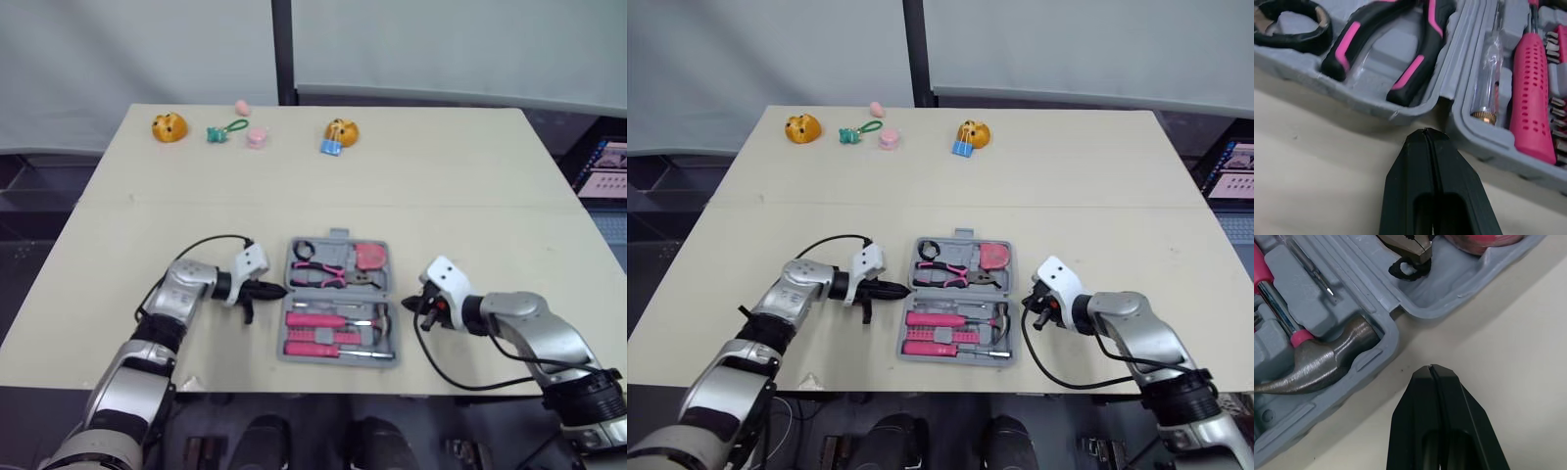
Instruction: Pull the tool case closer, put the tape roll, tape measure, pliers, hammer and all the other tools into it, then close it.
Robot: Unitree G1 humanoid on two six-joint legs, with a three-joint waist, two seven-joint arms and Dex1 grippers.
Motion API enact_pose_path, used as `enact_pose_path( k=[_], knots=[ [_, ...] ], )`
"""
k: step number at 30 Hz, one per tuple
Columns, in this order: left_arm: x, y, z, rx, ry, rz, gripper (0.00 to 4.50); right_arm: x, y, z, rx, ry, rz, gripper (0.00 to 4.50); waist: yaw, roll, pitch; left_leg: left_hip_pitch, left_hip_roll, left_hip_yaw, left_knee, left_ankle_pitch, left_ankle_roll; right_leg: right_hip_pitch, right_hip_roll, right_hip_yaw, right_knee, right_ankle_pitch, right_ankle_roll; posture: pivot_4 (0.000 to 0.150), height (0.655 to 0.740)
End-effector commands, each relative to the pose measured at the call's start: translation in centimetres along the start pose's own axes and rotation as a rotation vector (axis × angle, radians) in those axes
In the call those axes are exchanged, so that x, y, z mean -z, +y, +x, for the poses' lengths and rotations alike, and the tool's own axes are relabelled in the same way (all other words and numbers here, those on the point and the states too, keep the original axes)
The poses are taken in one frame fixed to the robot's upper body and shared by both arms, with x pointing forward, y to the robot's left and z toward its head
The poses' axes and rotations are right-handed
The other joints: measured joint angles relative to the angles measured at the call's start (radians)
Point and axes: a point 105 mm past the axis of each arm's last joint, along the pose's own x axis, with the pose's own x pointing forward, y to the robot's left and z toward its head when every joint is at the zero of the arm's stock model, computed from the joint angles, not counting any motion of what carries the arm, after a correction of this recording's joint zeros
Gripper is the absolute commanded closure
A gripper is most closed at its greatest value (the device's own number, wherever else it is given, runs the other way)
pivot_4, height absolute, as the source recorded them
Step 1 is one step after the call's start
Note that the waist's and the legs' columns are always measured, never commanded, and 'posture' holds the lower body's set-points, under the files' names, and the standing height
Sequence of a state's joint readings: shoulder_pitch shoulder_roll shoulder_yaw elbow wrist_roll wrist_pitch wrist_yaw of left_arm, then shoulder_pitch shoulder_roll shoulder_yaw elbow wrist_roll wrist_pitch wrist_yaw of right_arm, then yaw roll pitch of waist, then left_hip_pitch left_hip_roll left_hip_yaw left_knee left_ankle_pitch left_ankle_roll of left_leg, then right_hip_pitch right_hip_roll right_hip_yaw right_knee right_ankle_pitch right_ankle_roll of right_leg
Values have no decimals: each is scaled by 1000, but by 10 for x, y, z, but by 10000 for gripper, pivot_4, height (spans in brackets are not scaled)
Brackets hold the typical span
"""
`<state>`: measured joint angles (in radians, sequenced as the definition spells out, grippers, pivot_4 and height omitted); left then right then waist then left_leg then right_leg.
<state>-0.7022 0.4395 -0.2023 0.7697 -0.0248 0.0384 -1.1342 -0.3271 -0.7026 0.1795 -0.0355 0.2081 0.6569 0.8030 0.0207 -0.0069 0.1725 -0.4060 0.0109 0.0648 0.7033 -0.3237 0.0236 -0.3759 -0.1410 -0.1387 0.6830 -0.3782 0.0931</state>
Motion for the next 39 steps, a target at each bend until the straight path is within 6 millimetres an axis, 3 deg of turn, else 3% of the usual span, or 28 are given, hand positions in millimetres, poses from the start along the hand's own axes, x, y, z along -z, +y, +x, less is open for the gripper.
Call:
enact_pose_path(
  k=[1, 19, 39],
  knots=[
    [-5, 3, 0, -3, 4, 28, 44732, -9, -1, 6, 0, -27, -33, 45000, 0, 0, 0, 0, 0, 0, 0, 0, 0, 0, 0, 0, 0, 0, 0, 1500, 6677],
    [-6, -5, 4, 17, -21, 24, 44732, -18, 4, 19, -49, -51, -63, 45000, -6, 0, 0, 0, 0, 0, 1, 0, 0, 0, 0, 0, 1, 0, 0, 1500, 6677],
    [4, -24, -1, 37, -10, 5, 44732, -23, 34, 12, -119, -73, -75, 45000, -19, 0, 0, 0, 0, -1, 1, 0, 0, 0, 0, 0, 1, 0, 0, 1500, 6677]
  ],
)
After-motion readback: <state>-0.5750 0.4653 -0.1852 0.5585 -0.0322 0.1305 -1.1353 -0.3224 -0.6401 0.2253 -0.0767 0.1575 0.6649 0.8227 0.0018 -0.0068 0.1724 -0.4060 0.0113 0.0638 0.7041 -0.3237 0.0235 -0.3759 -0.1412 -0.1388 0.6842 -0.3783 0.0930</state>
